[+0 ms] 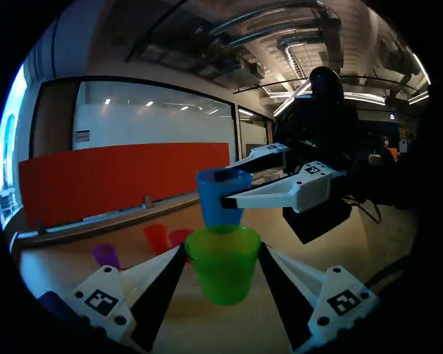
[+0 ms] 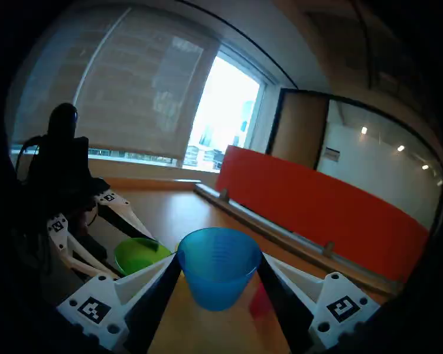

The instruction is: Pour water

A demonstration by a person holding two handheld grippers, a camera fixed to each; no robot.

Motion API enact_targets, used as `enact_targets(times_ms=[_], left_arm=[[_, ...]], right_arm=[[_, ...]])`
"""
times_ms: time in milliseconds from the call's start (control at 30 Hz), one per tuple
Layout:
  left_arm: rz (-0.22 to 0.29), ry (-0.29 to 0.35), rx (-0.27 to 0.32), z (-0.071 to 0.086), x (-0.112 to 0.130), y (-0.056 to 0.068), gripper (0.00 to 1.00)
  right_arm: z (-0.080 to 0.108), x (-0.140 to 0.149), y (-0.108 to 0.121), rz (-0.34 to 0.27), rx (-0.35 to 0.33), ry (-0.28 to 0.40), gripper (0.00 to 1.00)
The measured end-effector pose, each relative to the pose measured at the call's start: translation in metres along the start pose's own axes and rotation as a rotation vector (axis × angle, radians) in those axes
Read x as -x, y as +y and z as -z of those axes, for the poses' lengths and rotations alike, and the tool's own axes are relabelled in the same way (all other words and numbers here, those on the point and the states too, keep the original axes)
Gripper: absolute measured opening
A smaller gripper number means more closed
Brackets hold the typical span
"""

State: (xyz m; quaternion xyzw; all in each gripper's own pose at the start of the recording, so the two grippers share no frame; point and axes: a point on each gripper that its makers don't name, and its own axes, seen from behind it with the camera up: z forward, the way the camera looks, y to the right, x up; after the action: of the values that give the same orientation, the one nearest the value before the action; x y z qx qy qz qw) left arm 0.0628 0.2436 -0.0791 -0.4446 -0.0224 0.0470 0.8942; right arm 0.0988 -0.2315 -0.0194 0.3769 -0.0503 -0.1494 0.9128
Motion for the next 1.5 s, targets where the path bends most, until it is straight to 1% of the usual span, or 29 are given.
enact_targets(times_ms=[167,200,300,500,700,967,1100,1233,1500], left_arm=[[0.010,0.005,-0.008,0.001,-0.001,-0.003,0.87],[0.011,0.005,-0.009,0.001,-0.001,-0.004,0.87],[0.010,0.001,-0.013,0.002,-0.001,-0.006,0.87],[0.010,-0.014,-0.027,0.003,0.004,-0.012,0.87],[0.019,-0.035,-0.039,0.004,0.014,-0.021,0.87],[0.016,-0.090,-0.066,0.005,0.037,-0.039,0.87],[0.021,-0.120,-0.074,0.005,0.049,-0.047,0.87],[0.014,-0.158,-0.081,0.005,0.064,-0.054,0.87],[-0.001,-0.226,-0.081,0.004,0.088,-0.062,0.87]], right_arm=[[-0.001,0.004,0.000,-0.129,-0.013,-0.005,0.91],[-0.001,0.004,0.001,-0.147,-0.014,-0.004,0.91],[0.000,0.005,0.006,-0.164,-0.002,0.002,0.91],[0.000,0.017,0.012,-0.146,0.021,-0.015,0.92],[-0.002,0.032,0.017,-0.144,0.032,-0.036,0.91],[-0.004,0.065,0.025,-0.167,0.035,-0.089,0.91],[-0.004,0.083,0.027,-0.174,0.028,-0.119,0.92],[-0.003,0.099,0.027,-0.170,0.012,-0.157,0.91],[-0.002,0.127,0.029,-0.147,-0.022,-0.229,0.92]])
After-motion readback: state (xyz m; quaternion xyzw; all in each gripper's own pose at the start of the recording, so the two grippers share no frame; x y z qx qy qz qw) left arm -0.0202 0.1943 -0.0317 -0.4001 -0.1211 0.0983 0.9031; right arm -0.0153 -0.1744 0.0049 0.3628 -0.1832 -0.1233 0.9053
